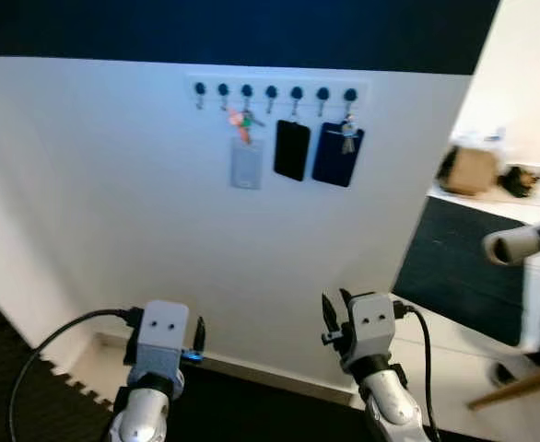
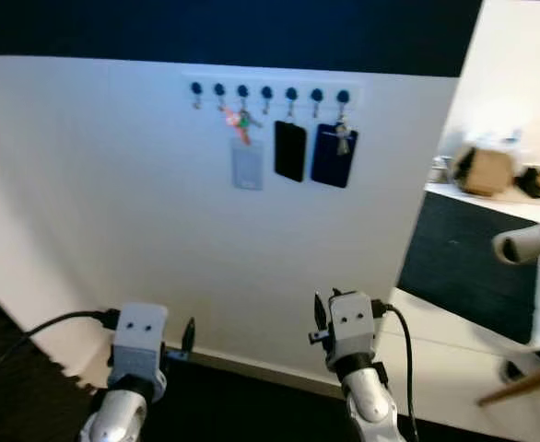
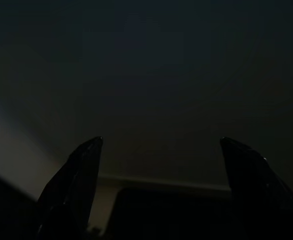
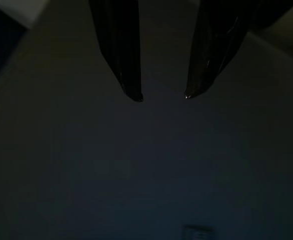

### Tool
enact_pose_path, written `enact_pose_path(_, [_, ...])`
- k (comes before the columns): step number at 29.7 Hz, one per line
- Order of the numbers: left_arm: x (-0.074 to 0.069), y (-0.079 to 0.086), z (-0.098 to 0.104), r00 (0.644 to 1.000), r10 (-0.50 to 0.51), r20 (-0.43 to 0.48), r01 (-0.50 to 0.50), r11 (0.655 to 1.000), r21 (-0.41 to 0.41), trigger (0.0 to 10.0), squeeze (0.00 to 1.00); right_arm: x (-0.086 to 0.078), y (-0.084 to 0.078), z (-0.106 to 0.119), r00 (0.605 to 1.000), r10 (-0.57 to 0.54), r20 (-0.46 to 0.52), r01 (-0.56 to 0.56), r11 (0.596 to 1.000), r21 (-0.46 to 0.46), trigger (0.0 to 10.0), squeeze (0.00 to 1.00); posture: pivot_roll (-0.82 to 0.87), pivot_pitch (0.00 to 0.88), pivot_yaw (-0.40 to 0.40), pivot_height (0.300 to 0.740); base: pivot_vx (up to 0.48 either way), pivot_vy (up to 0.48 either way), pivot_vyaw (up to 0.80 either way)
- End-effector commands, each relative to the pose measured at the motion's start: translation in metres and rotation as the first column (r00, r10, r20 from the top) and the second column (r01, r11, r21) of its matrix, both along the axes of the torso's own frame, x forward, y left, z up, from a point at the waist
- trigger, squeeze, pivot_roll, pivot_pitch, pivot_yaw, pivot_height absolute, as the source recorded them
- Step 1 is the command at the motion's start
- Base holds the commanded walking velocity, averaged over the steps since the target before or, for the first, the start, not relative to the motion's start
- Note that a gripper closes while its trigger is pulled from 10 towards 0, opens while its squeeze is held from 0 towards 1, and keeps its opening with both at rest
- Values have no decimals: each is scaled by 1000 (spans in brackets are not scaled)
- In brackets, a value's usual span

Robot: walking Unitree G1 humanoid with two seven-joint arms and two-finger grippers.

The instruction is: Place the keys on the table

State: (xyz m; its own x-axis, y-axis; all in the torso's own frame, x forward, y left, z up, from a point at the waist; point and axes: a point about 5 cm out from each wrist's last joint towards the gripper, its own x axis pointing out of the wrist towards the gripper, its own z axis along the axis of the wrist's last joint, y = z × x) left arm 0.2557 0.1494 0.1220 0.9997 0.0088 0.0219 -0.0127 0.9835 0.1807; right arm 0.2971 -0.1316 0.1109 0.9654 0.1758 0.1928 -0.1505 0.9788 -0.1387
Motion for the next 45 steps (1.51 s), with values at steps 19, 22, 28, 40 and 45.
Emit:
enact_pose_path(19, [18,17,13,1000,21,14,-22,997,73,10000,0,-5,-12,-4,998,-62,-14,62,998,14,10000,0,166,140,31,740,0,0,0])
enact_pose_path(22, [19,16,15,1000,18,19,-19,997,71,10000,0,-5,-12,-4,998,-62,-13,63,998,14,10000,0,165,140,31,740,0,0,0])
enact_pose_path(28, [19,13,14,1000,4,18,-6,997,76,10000,0,-5,-10,-5,998,-58,-16,58,998,16,10000,0,165,141,31,740,0,0,0])
enact_pose_path(40, [18,13,14,1000,7,19,-8,997,75,10000,0,-5,-8,-5,998,-52,-18,53,999,14,10000,0,168,143,29,740,0,0,0])
enact_pose_path(45, [18,14,13,1000,8,13,-8,998,70,10000,0,-6,-8,-6,998,-53,-20,54,998,15,10000,0,170,143,32,740,0,184,0])
